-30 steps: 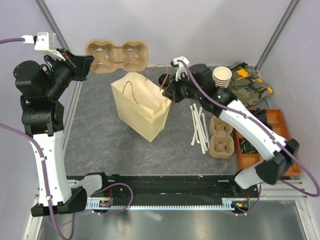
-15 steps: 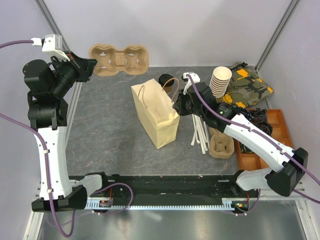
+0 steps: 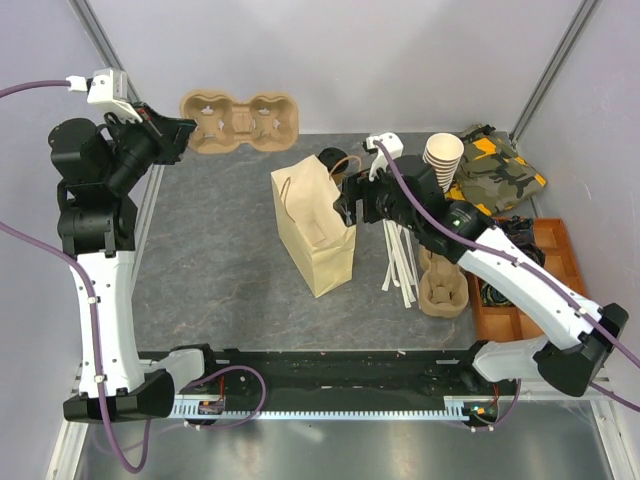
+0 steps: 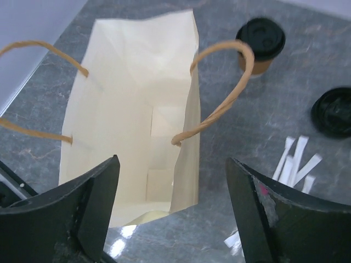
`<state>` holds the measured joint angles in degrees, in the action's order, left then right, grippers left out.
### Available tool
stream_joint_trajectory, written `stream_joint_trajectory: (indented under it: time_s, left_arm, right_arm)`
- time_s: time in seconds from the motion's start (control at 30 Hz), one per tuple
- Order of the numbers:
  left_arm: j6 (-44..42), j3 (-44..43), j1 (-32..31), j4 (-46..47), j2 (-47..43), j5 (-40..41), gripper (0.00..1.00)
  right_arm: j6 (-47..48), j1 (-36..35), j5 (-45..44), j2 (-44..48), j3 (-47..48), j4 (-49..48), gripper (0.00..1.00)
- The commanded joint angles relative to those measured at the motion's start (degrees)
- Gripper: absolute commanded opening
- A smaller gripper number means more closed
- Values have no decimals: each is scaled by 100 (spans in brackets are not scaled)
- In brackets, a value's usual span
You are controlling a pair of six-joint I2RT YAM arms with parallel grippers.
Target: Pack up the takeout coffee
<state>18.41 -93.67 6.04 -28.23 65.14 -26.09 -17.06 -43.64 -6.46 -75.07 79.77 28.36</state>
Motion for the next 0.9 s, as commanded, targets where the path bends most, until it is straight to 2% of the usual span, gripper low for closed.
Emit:
stream_joint_trajectory:
  time_s: [0.0, 0.03, 0.2, 0.33, 0.4, 0.53, 0.73, 0.87]
  left_arm:
    - [-57, 33, 46, 142, 77, -291, 2]
    - [-57, 33, 46, 133, 86, -344, 2]
    - [-92, 112, 37, 107, 130, -643, 2]
    - [-171, 182, 37, 89, 95, -722, 2]
    - [-180, 235, 46, 90, 51, -687, 2]
    - [-320, 244, 46, 55, 16, -696, 2]
    - [-821, 59, 46, -236, 113, -960, 2]
    - [-1041, 94, 46, -350, 42, -872, 2]
  right_arm:
    - [1045, 126, 56, 317, 644, 309, 91]
    - [1351, 206, 205, 291, 845, 363, 98]
    - [2337, 1110, 1672, -305, 1803, 635, 98]
    - [3198, 1331, 2682, -1333, 3575, 1390, 98]
    - [3542, 1384, 2973, -1834, 4166, 1716, 98]
    - [3710, 1428, 3414, -2485, 4661, 2042, 98]
    - [3570, 1455, 4170, -2951, 4688, 2086, 97]
    - [3420, 1472, 4355, -3110, 4645, 2147, 82]
